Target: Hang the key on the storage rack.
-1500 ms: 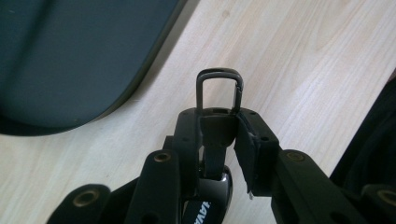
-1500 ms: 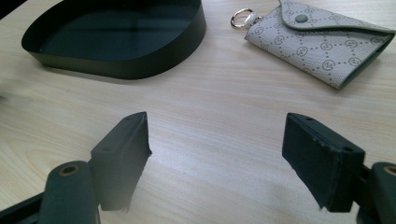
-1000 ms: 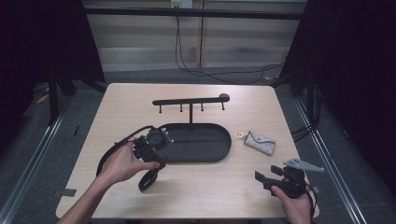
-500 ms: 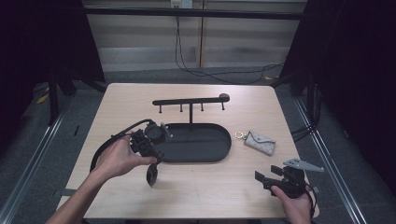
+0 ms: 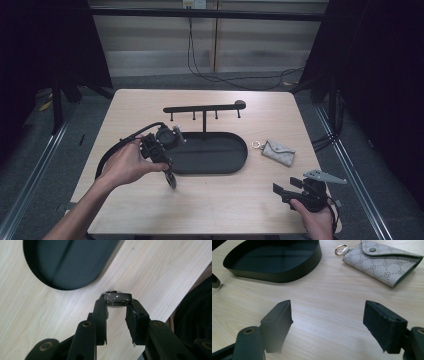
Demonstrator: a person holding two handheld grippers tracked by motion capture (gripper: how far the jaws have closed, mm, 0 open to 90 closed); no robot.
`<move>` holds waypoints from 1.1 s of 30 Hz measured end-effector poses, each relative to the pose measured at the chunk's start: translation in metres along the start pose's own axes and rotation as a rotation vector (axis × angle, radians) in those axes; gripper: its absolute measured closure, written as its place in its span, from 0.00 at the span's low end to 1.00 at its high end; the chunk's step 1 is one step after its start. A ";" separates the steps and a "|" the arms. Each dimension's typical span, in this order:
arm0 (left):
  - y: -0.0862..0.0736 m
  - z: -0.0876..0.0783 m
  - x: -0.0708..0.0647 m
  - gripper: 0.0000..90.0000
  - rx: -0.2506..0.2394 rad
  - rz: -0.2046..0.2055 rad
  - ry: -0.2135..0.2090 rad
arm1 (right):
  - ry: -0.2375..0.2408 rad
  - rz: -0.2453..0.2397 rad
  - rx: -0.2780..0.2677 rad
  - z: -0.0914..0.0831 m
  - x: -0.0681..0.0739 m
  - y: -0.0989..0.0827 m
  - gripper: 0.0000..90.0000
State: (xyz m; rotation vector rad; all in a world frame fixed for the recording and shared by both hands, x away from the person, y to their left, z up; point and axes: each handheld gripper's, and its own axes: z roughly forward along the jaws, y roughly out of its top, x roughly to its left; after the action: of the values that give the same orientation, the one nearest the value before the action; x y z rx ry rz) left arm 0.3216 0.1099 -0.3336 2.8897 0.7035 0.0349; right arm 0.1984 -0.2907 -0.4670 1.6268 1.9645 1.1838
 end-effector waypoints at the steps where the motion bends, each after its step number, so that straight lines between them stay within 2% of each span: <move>1: 0.000 -0.001 0.000 0.79 0.000 -0.002 0.002 | -0.001 0.001 0.000 0.000 0.000 0.000 0.26; 7: 0.002 -0.009 0.004 0.79 -0.005 -0.010 0.004 | -0.002 0.000 0.000 0.000 0.000 0.000 0.26; 33: 0.007 -0.027 0.040 0.79 -0.006 -0.127 -0.023 | -0.001 -0.005 0.003 0.000 0.000 0.000 0.26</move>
State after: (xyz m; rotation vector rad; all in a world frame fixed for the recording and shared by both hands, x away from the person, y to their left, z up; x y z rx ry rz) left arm 0.3584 0.1266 -0.3063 2.8286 0.8799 -0.0129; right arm 0.1986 -0.2904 -0.4671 1.6228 1.9691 1.1782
